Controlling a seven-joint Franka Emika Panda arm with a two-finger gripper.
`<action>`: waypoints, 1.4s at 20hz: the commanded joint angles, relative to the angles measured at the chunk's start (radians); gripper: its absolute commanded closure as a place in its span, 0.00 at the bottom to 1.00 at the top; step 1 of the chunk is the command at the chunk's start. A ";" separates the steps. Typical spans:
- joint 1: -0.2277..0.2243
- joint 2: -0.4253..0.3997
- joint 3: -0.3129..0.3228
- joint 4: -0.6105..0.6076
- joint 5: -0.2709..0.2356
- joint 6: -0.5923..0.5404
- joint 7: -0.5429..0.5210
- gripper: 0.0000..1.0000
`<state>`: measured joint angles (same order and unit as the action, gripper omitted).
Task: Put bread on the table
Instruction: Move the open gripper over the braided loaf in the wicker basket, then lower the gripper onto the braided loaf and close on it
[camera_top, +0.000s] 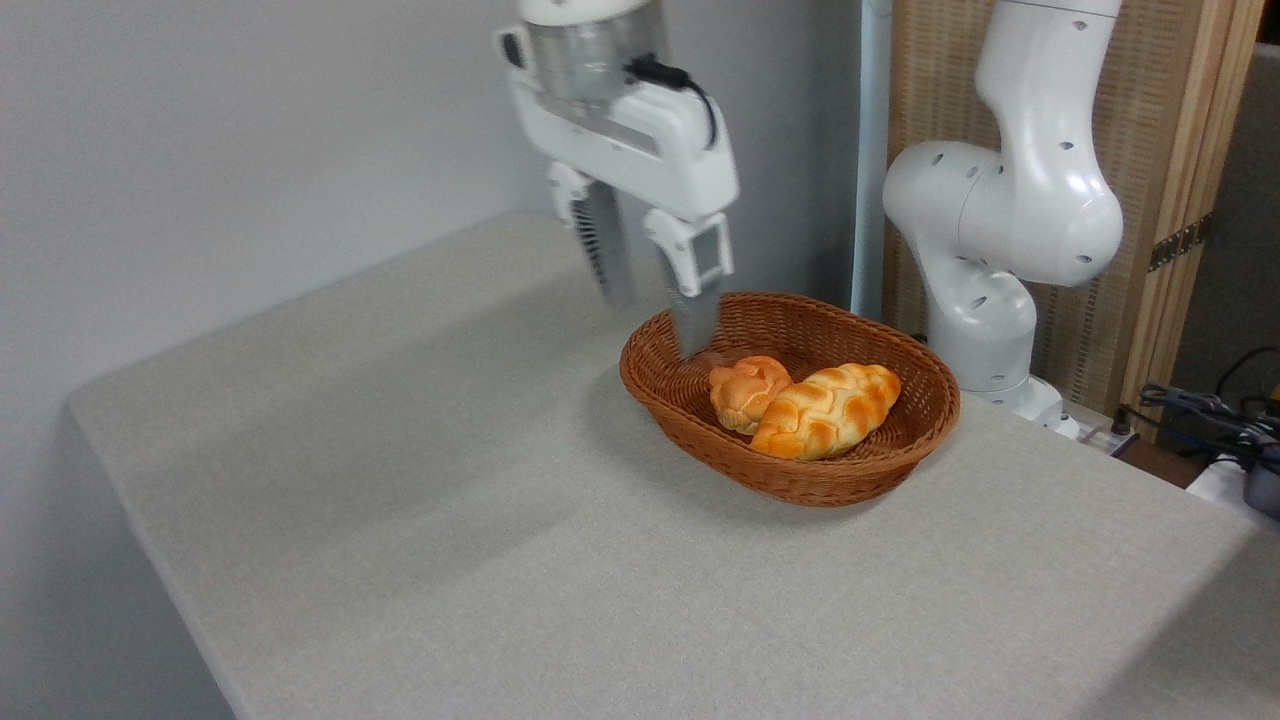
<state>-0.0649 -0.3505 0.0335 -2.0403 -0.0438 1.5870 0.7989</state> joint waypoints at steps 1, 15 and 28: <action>0.011 -0.189 0.028 -0.239 -0.001 0.015 0.130 0.00; 0.028 -0.312 0.114 -0.502 0.093 0.076 0.322 0.00; 0.033 -0.306 0.114 -0.600 0.094 0.140 0.322 0.00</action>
<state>-0.0329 -0.6574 0.1439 -2.6162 0.0379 1.6994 1.1033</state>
